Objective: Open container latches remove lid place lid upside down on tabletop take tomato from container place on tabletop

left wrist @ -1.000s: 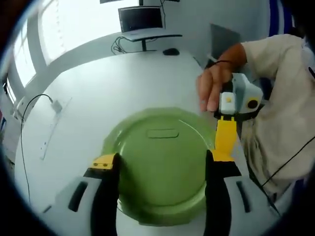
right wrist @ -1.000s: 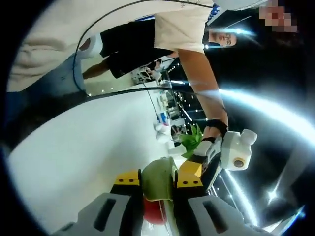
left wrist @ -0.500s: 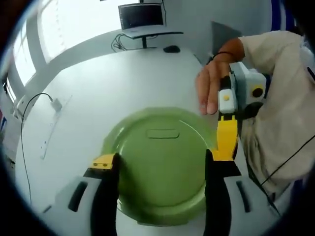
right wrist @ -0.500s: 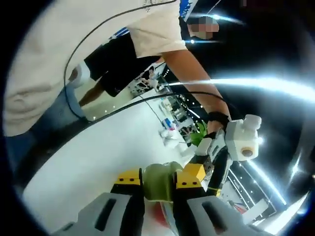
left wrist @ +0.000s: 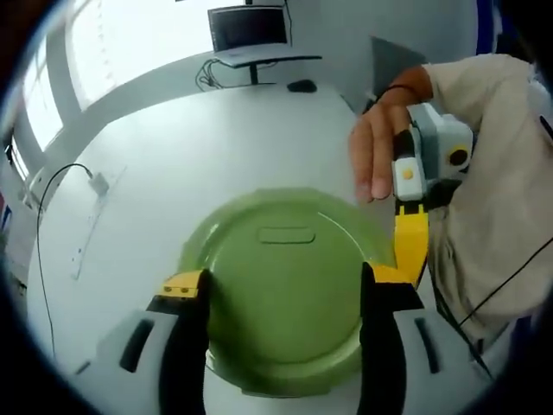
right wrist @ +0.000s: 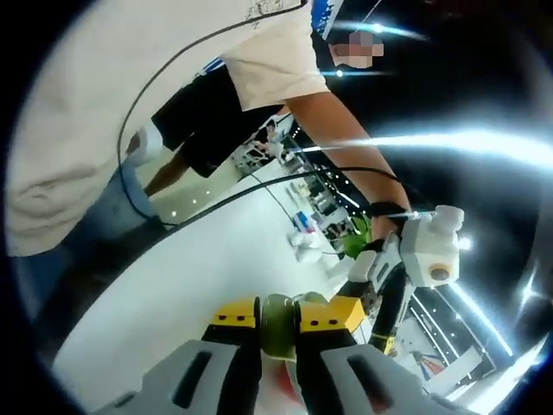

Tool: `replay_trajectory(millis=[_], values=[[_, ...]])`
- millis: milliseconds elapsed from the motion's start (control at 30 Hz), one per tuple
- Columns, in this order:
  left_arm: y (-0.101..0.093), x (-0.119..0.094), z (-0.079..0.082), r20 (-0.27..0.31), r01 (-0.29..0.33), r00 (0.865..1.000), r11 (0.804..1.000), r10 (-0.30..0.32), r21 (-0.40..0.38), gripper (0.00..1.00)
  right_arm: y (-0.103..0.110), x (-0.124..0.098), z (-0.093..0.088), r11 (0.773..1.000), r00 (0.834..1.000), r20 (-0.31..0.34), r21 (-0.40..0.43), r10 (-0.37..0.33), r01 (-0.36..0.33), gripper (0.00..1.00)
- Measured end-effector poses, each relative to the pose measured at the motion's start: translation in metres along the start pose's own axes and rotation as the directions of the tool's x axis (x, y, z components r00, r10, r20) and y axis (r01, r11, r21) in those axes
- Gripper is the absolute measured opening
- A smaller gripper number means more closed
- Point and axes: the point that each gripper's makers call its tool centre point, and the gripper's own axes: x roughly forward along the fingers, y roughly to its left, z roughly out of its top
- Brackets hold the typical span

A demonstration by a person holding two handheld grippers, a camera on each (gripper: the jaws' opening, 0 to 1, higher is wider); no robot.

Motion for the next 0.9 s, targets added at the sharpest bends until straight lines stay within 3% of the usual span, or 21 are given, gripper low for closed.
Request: replay_trajectory(millis=[233,433,567,900], values=[[0.002,0.001,0.001,-0.010,0.001,1.000,1.000,-0.001,0.002,0.65,0.000,-0.001,0.001,1.000,1.000,-0.009,0.010,0.010,-0.010,0.14],[0.001,-0.001,0.000,-0.007,0.002,1.000,1.000,-0.002,0.006,0.65,-0.021,-0.008,0.020,0.990,0.997,0.022,0.120,-0.078,0.075,0.21],[0.000,-0.002,0.000,-0.004,0.002,1.000,1.000,-0.002,0.007,0.65,-0.033,-0.014,0.029,0.985,0.989,0.022,0.093,-0.148,0.145,0.22],[-0.003,-0.005,0.000,-0.003,0.002,1.000,1.000,-0.002,0.005,0.65,-0.050,-0.020,0.051,0.976,0.981,0.013,0.100,-0.196,0.194,0.30]])
